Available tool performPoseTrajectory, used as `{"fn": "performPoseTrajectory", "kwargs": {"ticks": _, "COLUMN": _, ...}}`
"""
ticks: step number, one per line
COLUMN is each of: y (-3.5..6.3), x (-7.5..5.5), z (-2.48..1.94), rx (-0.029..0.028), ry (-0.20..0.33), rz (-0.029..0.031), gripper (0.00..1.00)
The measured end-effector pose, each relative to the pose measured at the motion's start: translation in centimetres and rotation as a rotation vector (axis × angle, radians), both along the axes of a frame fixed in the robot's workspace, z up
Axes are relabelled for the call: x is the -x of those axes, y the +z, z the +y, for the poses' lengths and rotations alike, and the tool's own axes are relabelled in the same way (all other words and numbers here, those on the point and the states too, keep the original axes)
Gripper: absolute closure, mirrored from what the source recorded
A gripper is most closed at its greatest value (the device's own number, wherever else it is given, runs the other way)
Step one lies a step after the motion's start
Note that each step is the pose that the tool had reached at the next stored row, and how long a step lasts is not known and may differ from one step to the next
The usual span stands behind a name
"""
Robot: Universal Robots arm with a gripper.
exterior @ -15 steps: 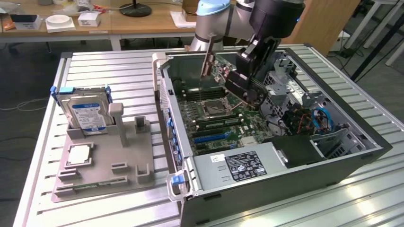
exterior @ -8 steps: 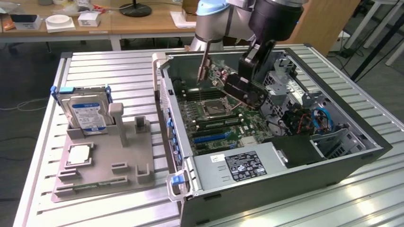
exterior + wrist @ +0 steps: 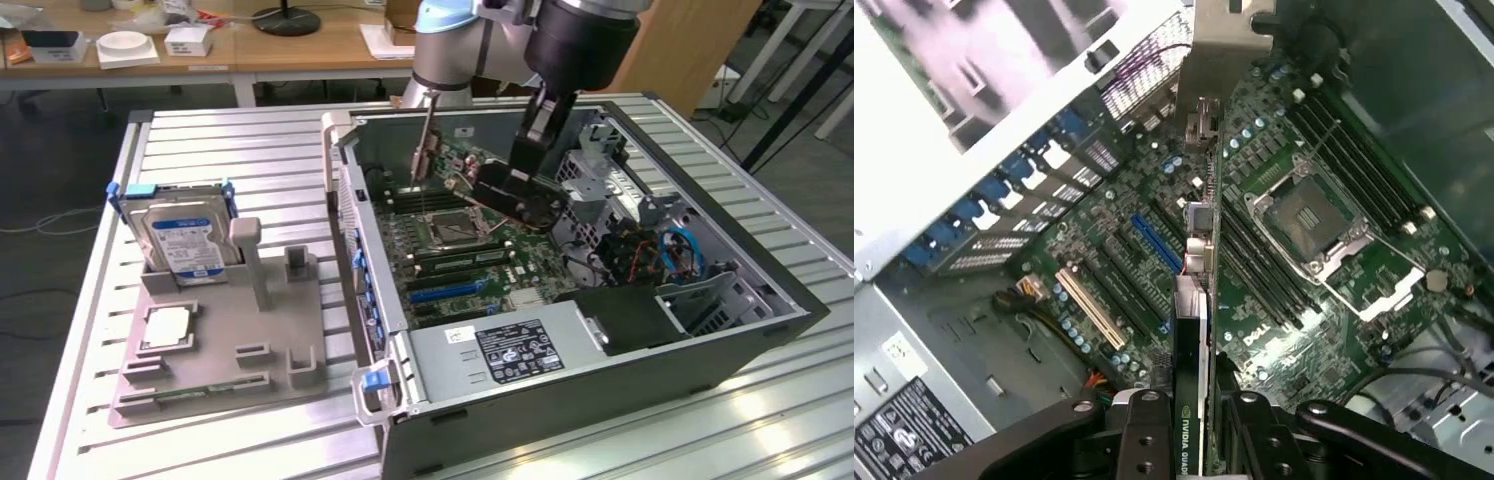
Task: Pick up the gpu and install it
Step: 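Pick up the gpu and move the gpu toward the slot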
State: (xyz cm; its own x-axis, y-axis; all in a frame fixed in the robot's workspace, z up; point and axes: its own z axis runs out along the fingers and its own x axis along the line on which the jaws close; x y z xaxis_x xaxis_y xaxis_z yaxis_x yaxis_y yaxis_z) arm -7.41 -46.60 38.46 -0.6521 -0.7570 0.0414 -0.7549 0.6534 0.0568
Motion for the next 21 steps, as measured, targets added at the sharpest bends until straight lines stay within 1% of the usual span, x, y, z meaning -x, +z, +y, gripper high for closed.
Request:
{"fn": "performPoseTrajectory", "kwargs": {"ticks": 2, "y": -0.02, "x": -0.01, "z": 0.0, "rx": 0.0, "ry": 0.025, "rz": -0.0095, "gripper": 0.74}}
{"fn": "performPoseTrajectory", "kwargs": {"ticks": 4, "y": -0.02, "x": -0.01, "z": 0.0, "rx": 0.0001, "ry": 0.047, "rz": -0.0252, "gripper": 0.74}}
{"fn": "performPoseTrajectory", "kwargs": {"ticks": 6, "y": -0.06, "x": -0.01, "z": 0.01, "rx": -0.0001, "ry": 0.071, "rz": -0.0373, "gripper": 0.74}}
{"fn": "performPoseTrajectory", "kwargs": {"ticks": 7, "y": -0.05, "x": -0.01, "z": 0.0, "rx": 0.0003, "ry": 0.081, "rz": -0.0463, "gripper": 0.74}}
{"fn": "performPoseTrajectory", "kwargs": {"ticks": 9, "y": -0.07, "x": -0.01, "z": 0.0, "rx": 0.0002, "ry": 0.092, "rz": -0.0714, "gripper": 0.74}}
{"fn": "performPoseTrajectory", "kwargs": {"ticks": 10, "y": -0.11, "x": -0.01, "z": 0.0, "rx": 0.0001, "ry": 0.1, "rz": -0.0795, "gripper": 0.74}}
{"fn": "performPoseTrajectory", "kwargs": {"ticks": 11, "y": -0.14, "x": -0.01, "z": 0.0, "rx": -0.0001, "ry": 0.114, "rz": -0.0833, "gripper": 0.74}}
{"fn": "performPoseTrajectory", "kwargs": {"ticks": 12, "y": -0.17, "x": -0.01, "z": 0.0, "rx": -0.0006, "ry": 0.13, "rz": -0.0855, "gripper": 0.74}}
{"fn": "performPoseTrajectory", "kwargs": {"ticks": 16, "y": -0.37, "x": -0.01, "z": 0.0, "rx": -0.0043, "ry": 0.203, "rz": -0.086, "gripper": 0.74}}
{"fn": "performPoseTrajectory", "kwargs": {"ticks": 17, "y": -0.42, "x": 0.0, "z": 0.0, "rx": -0.0069, "ry": 0.221, "rz": -0.086, "gripper": 0.74}}
{"fn": "performPoseTrajectory", "kwargs": {"ticks": 19, "y": -0.54, "x": 0.0, "z": 0.0, "rx": -0.0145, "ry": 0.257, "rz": -0.0867, "gripper": 0.74}}
{"fn": "performPoseTrajectory", "kwargs": {"ticks": 21, "y": -0.66, "x": -0.01, "z": 0.0, "rx": -0.0208, "ry": 0.292, "rz": -0.087, "gripper": 0.74}}
